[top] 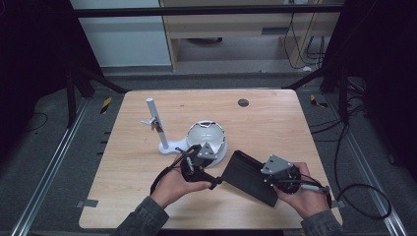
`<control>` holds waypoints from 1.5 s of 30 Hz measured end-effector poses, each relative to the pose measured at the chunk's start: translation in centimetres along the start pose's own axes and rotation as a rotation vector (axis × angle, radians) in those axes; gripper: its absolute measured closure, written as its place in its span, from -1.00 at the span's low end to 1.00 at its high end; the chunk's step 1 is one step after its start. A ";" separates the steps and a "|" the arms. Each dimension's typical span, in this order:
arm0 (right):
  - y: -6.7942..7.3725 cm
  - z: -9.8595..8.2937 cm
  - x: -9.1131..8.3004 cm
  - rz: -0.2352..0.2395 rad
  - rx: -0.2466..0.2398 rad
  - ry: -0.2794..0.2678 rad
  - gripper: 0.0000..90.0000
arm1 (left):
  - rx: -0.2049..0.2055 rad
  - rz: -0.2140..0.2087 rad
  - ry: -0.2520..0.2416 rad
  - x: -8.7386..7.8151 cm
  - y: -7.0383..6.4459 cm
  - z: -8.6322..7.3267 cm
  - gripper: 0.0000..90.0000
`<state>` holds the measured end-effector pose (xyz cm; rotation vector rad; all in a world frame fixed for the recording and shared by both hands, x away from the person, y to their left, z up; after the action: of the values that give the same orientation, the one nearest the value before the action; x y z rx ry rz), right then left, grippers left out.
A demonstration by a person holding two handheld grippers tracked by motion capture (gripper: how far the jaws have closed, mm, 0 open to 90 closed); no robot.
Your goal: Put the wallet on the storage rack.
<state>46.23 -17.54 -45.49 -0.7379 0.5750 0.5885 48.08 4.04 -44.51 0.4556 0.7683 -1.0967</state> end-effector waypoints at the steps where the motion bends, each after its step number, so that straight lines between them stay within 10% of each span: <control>1: -0.2 0.2 -0.4 -0.005 0.013 -0.025 0.87 | 0.003 0.005 0.001 -0.1 0.0 0.1 -0.45; 21: -2.0 2.2 -2.8 -0.023 0.068 -0.209 0.87 | 0.032 -0.001 -0.046 -1.0 0.5 2.5 -0.52; 45: -1.3 3.2 -3.7 0.017 0.063 -0.286 0.87 | 0.012 -0.031 -0.056 0.6 2.0 3.7 -0.48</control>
<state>45.37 -16.95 -40.51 -0.5769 0.3337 0.6755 51.26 1.95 -42.58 0.4223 0.7219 -1.1389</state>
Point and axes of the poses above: each handheld gripper's, and its own axes: x roughly forward along the jaws, z roughly out of its top, y roughly to its left, the point moved 6 cm from there along x, roughly forward along the jaws, and after that the axes turned 2 degrees about -z, right-handed, at the moved point
